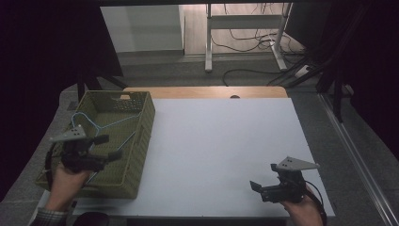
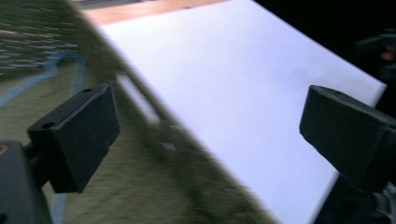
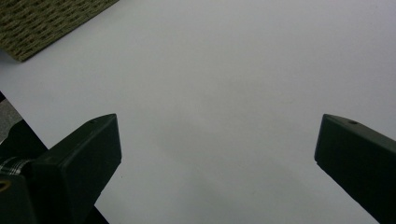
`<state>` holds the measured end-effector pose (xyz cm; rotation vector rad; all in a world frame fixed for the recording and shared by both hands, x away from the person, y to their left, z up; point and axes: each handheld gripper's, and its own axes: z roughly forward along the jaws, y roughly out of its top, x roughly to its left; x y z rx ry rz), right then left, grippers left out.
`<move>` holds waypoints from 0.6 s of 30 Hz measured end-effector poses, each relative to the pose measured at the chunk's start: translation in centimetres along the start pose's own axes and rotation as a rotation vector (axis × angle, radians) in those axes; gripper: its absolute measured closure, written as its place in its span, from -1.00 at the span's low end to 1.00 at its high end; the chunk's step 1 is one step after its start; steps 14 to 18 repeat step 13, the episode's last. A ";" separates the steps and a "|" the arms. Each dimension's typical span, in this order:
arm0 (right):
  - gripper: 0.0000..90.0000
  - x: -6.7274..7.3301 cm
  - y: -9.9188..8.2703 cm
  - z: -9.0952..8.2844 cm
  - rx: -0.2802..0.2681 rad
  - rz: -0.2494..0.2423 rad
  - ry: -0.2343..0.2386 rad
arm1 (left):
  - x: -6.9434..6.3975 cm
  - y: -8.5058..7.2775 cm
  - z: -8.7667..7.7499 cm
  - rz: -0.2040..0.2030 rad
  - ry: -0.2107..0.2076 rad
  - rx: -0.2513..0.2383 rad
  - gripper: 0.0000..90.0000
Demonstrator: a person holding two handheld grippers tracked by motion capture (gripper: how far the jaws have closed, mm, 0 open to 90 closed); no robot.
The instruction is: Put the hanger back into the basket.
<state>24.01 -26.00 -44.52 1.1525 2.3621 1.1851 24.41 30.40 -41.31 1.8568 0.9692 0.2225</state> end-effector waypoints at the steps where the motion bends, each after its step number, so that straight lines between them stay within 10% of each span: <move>1: -0.99 0.0 -0.1 -0.1 0.000 0.001 -0.002 | -0.7 -0.3 0.3 0.015 -0.002 0.003 -0.95; 8: -0.99 0.2 -1.1 0.1 0.021 -0.006 -0.011 | -3.7 -2.6 2.4 0.068 0.006 0.033 -1.00; 18: -0.99 0.2 -1.4 0.5 0.043 -0.023 -0.029 | -3.8 -3.1 3.2 0.077 0.040 0.069 -1.00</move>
